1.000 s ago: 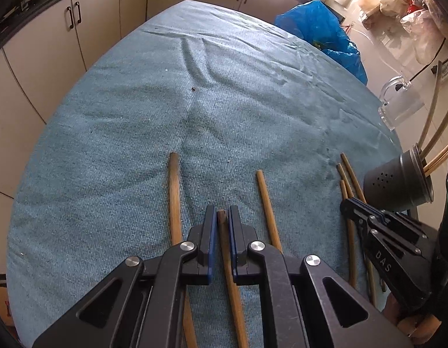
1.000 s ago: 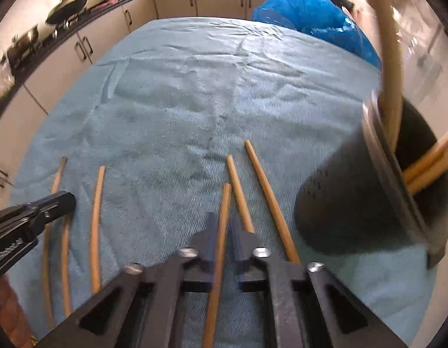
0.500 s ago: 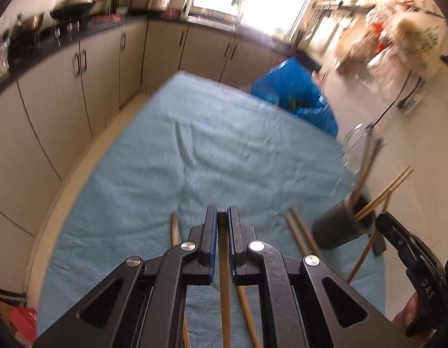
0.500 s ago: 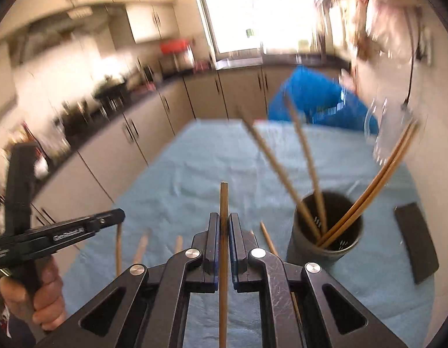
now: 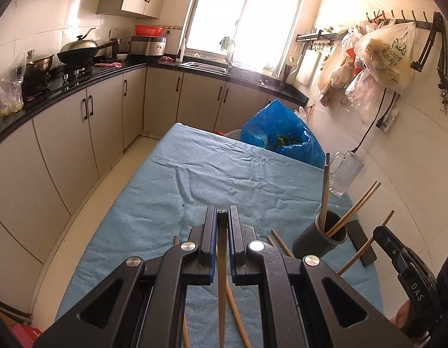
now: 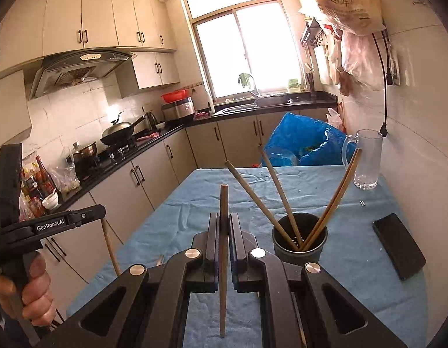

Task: Organize utensils
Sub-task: 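Lift both held chopsticks upright and carry them over the black cup, then lower the chopsticks into the black cup and open both tools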

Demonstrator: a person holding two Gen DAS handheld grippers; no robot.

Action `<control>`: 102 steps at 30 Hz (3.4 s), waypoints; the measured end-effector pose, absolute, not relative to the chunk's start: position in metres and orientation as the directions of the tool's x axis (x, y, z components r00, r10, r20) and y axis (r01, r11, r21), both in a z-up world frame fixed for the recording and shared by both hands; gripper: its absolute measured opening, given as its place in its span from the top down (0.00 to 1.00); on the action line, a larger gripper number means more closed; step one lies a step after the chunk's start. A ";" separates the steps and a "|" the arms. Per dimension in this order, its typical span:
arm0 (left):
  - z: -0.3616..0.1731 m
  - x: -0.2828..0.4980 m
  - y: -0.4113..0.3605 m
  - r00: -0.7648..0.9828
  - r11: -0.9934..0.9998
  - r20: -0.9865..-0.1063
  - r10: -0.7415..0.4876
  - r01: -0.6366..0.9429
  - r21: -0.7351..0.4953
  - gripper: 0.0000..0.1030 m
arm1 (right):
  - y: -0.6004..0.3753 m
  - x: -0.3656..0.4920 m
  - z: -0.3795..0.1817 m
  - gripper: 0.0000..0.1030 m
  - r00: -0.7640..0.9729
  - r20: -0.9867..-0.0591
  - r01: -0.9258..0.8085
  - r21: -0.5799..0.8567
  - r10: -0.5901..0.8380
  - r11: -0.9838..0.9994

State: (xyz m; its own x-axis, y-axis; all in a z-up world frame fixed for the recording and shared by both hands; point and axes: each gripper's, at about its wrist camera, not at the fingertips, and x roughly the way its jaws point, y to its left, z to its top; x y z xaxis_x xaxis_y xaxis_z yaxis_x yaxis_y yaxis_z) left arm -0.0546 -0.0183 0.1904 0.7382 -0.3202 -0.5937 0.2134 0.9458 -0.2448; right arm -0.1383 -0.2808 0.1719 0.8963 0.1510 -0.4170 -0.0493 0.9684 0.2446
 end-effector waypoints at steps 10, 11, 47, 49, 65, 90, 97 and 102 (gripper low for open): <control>0.199 -0.066 -0.019 0.748 0.944 -0.578 -0.325 0.220 -0.246 0.94 | -0.298 -0.151 0.174 0.94 0.909 -0.392 -0.036 0.269 0.144 0.963; 0.200 -0.067 -0.018 0.749 0.944 -0.577 -0.325 0.221 -0.245 0.94 | -0.299 -0.152 0.175 0.94 0.909 -0.391 -0.035 0.270 0.143 0.962; 0.232 -0.075 -0.051 0.750 0.927 -0.544 -0.376 0.306 -0.219 0.94 | -0.347 -0.177 0.182 0.94 0.937 -0.339 0.044 0.361 0.087 0.932; 0.235 -0.074 -0.055 0.747 0.923 -0.542 -0.385 0.317 -0.218 0.94 | -0.350 -0.178 0.184 0.94 0.939 -0.334 0.049 0.365 0.082 0.930; 0.269 -0.076 -0.103 0.725 0.886 -0.512 -0.460 0.417 -0.204 0.94 | -0.374 -0.193 0.209 0.94 0.964 -0.264 0.068 0.380 0.038 0.923; 0.316 -0.025 -0.185 0.718 0.848 -0.456 -0.526 0.478 -0.228 0.94 | -0.412 -0.140 0.251 0.94 0.976 -0.199 0.154 0.358 -0.086 0.921; 0.274 0.001 -0.194 0.679 0.856 -0.524 -0.514 0.449 -0.258 0.94 | -0.422 -0.117 0.222 0.94 0.959 -0.270 0.182 0.368 -0.083 0.912; 0.255 0.008 -0.195 0.665 0.862 -0.553 -0.502 0.436 -0.257 0.94 | -0.426 -0.104 0.203 0.94 0.945 -0.320 0.187 0.382 -0.061 0.905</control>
